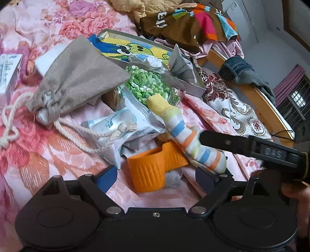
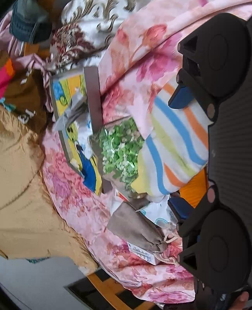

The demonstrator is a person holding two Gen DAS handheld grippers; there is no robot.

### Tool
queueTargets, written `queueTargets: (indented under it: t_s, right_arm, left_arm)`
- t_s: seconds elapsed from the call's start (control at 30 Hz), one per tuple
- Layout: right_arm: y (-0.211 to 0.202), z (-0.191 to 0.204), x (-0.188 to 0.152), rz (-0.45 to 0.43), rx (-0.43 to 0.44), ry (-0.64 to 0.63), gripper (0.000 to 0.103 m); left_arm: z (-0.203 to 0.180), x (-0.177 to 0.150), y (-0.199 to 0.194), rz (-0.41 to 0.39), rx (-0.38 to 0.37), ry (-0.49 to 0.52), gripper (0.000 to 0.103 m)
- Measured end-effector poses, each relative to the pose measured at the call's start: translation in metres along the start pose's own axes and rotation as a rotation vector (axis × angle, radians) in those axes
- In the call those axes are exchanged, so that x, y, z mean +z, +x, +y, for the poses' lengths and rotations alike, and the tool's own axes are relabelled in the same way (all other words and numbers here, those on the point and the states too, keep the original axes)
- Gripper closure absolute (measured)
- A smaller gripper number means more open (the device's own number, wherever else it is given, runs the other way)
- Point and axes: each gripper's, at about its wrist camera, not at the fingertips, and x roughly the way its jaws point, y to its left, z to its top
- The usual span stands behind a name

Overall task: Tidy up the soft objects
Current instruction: 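Grasp the orange silicone piece with the left tool while the right tool grasps the striped towel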

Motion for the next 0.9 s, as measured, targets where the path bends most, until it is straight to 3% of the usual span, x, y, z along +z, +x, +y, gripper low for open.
queueTargets:
  t_s: [0.17, 0.53, 0.9]
  right_arm:
    - [0.01, -0.004, 0.002, 0.029, 0.03, 0.025, 0.003]
    - [0.015, -0.006, -0.002, 0.048, -0.019, 0.036, 0.008]
    - [0.017, -0.014, -0.002, 0.068, -0.025, 0.075, 0.023]
  left_arm:
    - [-0.004, -0.003, -0.001, -0.002, -0.016, -0.002, 0.015]
    - [0.0, -0.01, 0.003, -0.07, -0.049, -0.238, 0.015]
    - [-0.004, -0.011, -0.005, -0.116, -0.033, -0.225, 0.022]
